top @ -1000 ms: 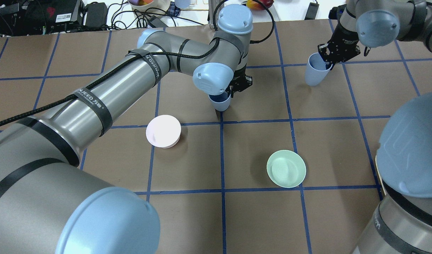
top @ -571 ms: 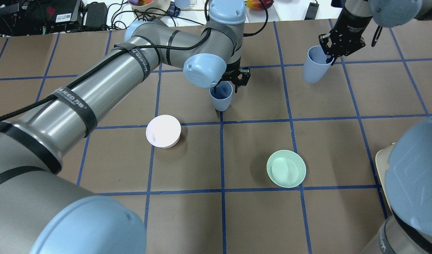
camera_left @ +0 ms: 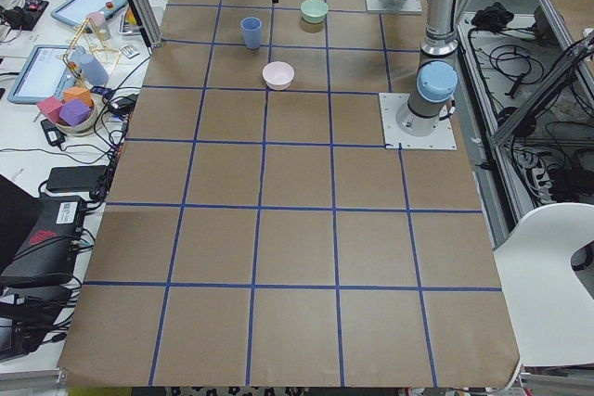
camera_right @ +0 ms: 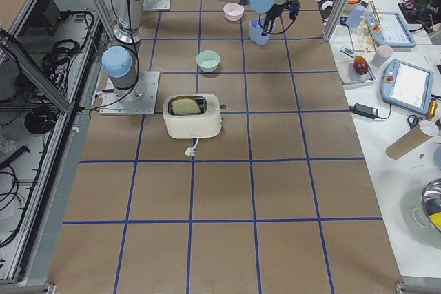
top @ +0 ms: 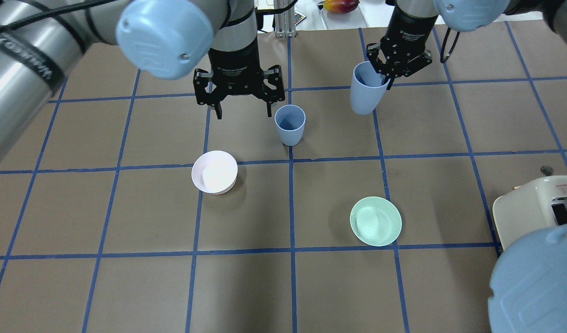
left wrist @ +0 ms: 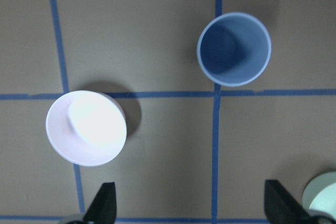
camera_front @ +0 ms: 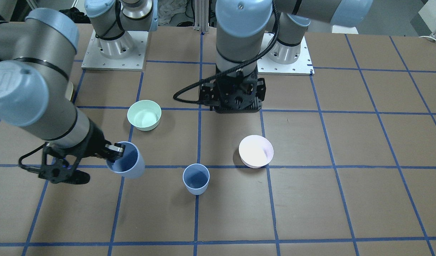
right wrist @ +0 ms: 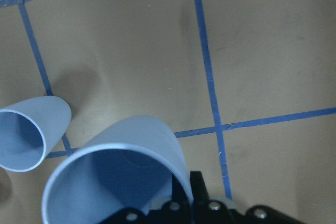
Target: Stack blue cups with both arms
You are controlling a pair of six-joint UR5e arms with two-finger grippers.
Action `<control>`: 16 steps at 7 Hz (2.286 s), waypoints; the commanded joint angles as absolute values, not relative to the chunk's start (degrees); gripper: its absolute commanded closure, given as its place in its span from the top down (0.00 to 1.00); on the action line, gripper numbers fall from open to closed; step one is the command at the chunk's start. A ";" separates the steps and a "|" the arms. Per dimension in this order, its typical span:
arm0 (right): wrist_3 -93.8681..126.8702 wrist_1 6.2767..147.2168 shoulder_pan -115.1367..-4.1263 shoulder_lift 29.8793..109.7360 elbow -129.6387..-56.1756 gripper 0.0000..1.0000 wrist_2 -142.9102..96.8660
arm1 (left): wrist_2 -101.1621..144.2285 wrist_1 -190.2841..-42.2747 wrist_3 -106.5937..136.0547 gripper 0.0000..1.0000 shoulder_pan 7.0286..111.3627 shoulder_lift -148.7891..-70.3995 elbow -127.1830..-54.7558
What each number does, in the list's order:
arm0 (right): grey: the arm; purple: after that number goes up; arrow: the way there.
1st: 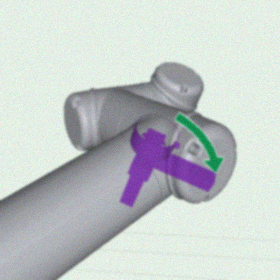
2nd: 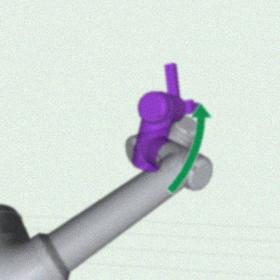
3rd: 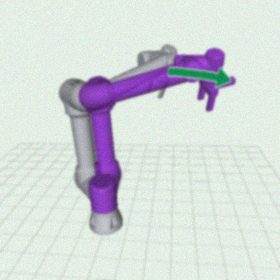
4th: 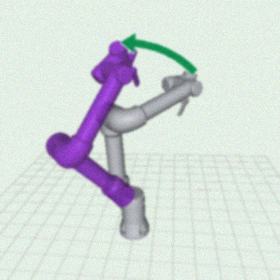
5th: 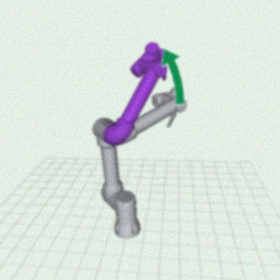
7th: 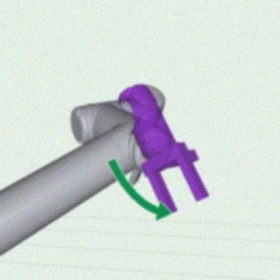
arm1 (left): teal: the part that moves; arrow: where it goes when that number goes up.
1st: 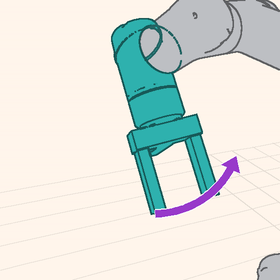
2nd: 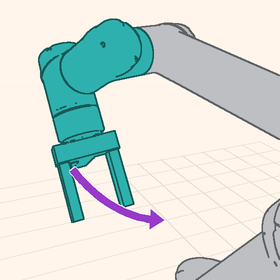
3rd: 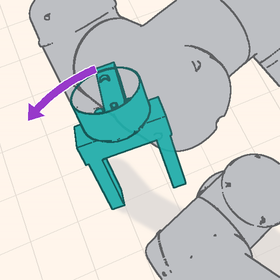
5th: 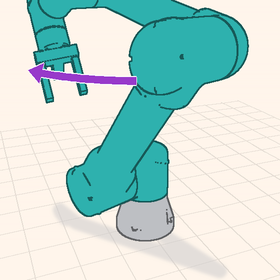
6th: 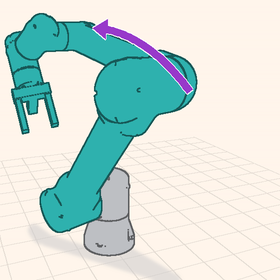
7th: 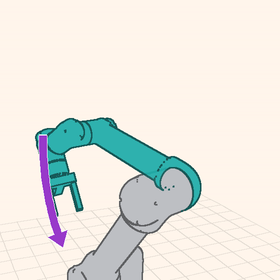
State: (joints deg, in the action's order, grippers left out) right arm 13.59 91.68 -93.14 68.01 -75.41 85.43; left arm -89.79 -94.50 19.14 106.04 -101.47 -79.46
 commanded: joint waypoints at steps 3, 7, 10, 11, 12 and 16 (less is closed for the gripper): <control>27.59 95.52 -104.23 67.24 -75.59 0.00 85.25 | -93.78 -87.98 4.33 1.00 95.40 -89.83 -91.15; 27.60 101.60 -104.76 64.43 -75.94 0.00 85.25 | -89.73 -88.24 0.97 1.00 87.45 -89.73 -87.63; 27.60 103.09 -104.85 63.46 -75.94 0.00 83.06 | -89.39 -88.15 0.97 1.00 87.63 -89.74 -87.98; 27.68 103.18 -104.77 62.76 -75.94 0.00 83.14 | -89.47 -88.15 0.97 1.00 87.63 -89.65 -88.15; 27.16 103.18 -104.77 62.41 -75.94 0.00 83.32 | -89.47 -88.15 0.97 1.00 87.63 -89.56 -88.15; 27.77 102.84 -104.42 63.01 -75.85 1.00 84.28 | -89.47 -88.24 0.97 1.00 87.80 -89.03 -88.33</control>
State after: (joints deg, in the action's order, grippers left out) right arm 27.42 103.11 -104.64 62.60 -75.93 83.84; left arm -89.47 -88.21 0.97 87.73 -89.22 -88.29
